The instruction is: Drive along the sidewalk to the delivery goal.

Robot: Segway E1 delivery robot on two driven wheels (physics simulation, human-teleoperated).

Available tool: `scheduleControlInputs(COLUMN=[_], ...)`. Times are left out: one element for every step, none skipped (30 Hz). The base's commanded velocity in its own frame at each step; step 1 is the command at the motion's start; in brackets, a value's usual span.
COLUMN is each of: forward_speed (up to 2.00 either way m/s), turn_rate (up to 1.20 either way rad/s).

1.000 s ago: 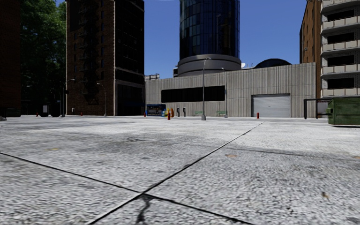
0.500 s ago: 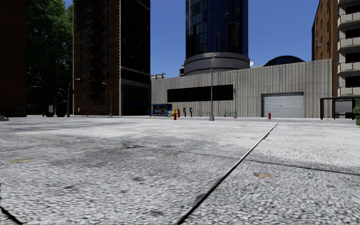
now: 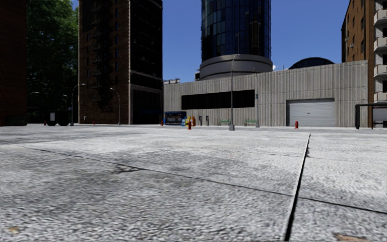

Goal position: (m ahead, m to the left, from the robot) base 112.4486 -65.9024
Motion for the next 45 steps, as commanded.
scheduleControlInputs(forward_speed=[2.0,2.0,2.0,2.0,2.0,2.0,2.0,2.0,2.0,2.0,2.0,2.0,2.0,2.0,2.0,2.0,2.0,2.0,2.0,2.0,2.0,2.0,2.0,2.0,2.0,2.0,2.0,2.0,2.0,2.0,2.0,2.0,2.0,2.0,2.0,2.0,2.0,2.0,2.0,2.0,2.0,2.0,2.0,2.0,2.0], turn_rate=[0.49,0.49,0.49,0.49,0.49,0.49,0.49,0.49,0.49,0.49,0.49,0.49,0.49,0.49,0.49,0.49,0.49,0.49,0.49,0.49,0.49,0.49,0.49,0.49,0.49,0.49,0.49,0.49,0.49,0.49,0.49,0.49,0.49,0.49,0.49,0.49,0.49,0.43,0.43,0.36,0.34,0.34,0.34,0.33,0.0])
